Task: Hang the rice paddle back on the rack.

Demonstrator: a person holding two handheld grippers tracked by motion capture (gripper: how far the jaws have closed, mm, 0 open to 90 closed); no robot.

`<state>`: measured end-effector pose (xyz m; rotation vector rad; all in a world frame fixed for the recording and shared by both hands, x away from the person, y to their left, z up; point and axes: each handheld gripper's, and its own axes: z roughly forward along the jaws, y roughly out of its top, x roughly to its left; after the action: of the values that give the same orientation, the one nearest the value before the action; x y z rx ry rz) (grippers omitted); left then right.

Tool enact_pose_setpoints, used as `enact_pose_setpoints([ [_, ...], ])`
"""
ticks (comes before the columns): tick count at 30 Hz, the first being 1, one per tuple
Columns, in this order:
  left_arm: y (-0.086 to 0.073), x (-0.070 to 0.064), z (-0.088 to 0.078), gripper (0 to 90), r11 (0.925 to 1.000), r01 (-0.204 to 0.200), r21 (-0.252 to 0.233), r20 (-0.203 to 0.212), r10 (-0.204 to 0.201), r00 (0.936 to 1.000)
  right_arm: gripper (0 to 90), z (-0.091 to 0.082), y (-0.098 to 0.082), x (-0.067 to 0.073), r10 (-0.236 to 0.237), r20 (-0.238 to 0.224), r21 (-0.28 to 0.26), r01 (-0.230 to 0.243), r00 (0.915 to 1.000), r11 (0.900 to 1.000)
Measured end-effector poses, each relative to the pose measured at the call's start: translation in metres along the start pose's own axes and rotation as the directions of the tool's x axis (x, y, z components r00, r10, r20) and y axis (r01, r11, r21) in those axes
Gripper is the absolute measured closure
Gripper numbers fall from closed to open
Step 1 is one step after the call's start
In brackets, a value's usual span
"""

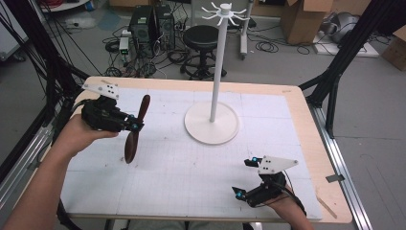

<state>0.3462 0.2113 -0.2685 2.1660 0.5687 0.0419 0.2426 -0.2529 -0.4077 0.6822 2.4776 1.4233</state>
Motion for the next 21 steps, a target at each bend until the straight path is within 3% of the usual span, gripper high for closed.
enact_pose_setpoints([
  [21, 0.038, -0.007, 0.004, 77.7, 0.9974, -0.024, -0.068, 0.026, 0.026, 0.9993, 0.5, 0.0, 0.0, 0.0, -0.007, -0.005, 0.001, 0.007, 1.0, 1.0],
])
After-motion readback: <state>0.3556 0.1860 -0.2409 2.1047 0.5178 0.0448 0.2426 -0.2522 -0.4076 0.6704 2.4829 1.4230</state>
